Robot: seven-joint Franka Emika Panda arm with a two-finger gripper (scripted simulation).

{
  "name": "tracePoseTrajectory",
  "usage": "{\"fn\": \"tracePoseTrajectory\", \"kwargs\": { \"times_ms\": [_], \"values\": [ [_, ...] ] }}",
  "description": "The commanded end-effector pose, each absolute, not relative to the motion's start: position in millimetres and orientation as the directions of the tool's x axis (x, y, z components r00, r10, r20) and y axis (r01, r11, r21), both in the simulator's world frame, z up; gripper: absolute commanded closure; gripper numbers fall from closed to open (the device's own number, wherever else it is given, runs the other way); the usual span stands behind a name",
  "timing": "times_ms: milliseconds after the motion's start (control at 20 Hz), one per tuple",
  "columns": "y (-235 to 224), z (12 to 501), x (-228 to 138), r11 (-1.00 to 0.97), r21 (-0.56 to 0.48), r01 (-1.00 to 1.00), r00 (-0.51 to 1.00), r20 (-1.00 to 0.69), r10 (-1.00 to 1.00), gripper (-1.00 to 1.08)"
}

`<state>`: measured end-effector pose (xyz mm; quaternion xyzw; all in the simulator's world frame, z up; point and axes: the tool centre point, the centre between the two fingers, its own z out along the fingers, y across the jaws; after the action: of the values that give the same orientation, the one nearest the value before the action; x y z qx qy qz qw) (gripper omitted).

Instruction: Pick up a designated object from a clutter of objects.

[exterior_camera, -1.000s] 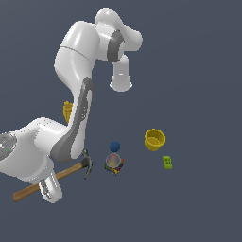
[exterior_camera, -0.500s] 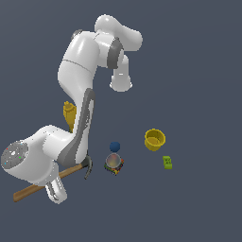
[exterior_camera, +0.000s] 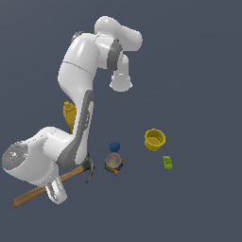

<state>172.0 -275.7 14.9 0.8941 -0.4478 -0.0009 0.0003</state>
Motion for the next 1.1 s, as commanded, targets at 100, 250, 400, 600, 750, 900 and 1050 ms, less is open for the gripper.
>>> {"fn": "tracePoseTrajectory", "kwargs": {
  "times_ms": [100,250,400,600,750,900,1050],
  "values": [
    [-275,16,173,-0.6,0.0,-0.8,0.6,0.0,-0.8,1.08],
    [-275,15,172,-0.599,0.002,-0.8,0.599,-0.001,-0.8,1.08],
    [-275,15,172,-0.599,0.002,-0.8,0.599,-0.001,-0.8,1.08],
    [-272,18,170,-0.599,0.002,-0.8,0.599,-0.001,-0.8,1.08],
    [-268,20,168,-0.599,0.002,-0.8,0.599,-0.001,-0.8,1.08],
    [-263,24,165,-0.599,0.002,-0.8,0.599,-0.001,-0.8,1.08],
    [-256,30,160,-0.599,0.002,-0.8,0.599,-0.001,-0.8,1.08]
  ]
}}
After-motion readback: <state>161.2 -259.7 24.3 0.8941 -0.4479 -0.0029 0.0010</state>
